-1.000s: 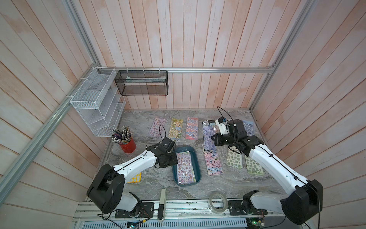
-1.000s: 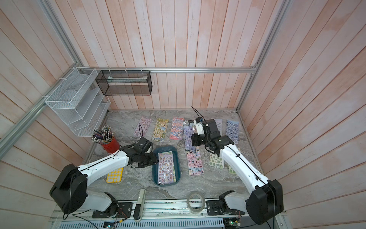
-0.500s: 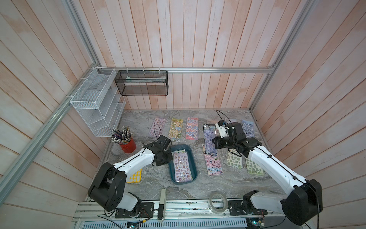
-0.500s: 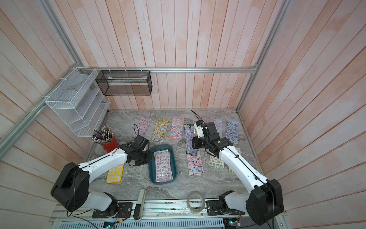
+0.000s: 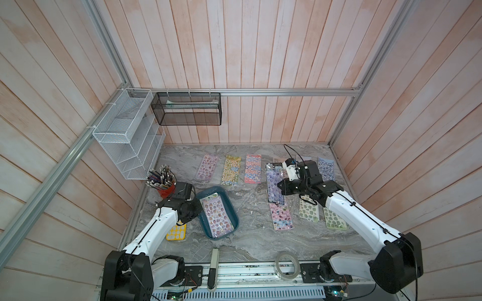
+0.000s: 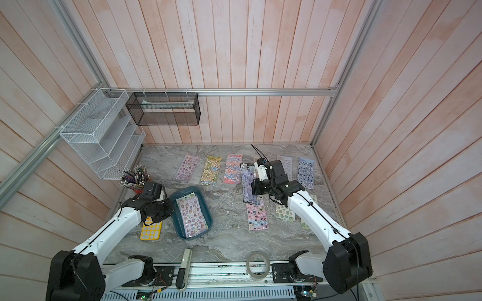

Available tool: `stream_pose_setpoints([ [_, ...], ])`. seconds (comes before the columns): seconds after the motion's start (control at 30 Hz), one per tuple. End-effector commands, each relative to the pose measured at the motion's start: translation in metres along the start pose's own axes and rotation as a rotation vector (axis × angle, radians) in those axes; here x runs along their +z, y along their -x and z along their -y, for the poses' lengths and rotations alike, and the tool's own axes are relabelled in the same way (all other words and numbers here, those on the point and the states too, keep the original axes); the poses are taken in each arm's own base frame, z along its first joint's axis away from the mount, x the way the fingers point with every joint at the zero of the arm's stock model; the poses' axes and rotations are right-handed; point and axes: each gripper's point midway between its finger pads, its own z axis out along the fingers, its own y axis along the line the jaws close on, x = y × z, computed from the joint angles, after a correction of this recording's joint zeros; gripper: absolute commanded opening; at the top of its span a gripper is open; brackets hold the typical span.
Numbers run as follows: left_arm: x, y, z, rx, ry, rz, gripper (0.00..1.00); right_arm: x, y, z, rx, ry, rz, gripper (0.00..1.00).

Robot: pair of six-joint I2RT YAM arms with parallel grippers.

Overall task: Take the stickers out of the storage box
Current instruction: Move the storage box to the center of the board, then place the sticker at the center of the board.

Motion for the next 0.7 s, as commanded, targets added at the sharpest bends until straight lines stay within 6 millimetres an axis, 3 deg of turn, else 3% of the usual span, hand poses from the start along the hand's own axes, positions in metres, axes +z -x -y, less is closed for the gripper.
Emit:
stream_pose_setpoints([
  [0.0,-0.001,0.003,0.01,0.03,-0.046,-0.013,0.01,0.009,-0.012,-0.004,0.035,0.052,-0.034,0.0],
  [0.1,-0.001,0.005,0.013,0.033,-0.057,-0.021,0.05,0.018,-0.028,-0.011,0.066,0.119,-0.082,0.0],
  [0.27,-0.01,0.014,0.019,0.038,-0.066,0.01,0.36,0.043,-0.07,-0.021,0.082,0.156,-0.215,0.0],
  [0.43,-0.026,0.024,0.022,0.04,-0.059,0.062,0.52,0.067,-0.103,-0.035,0.043,0.141,-0.329,0.0],
  [0.67,-0.044,0.034,0.022,0.044,-0.052,0.132,0.63,0.083,-0.112,-0.054,0.031,0.174,-0.372,0.0],
])
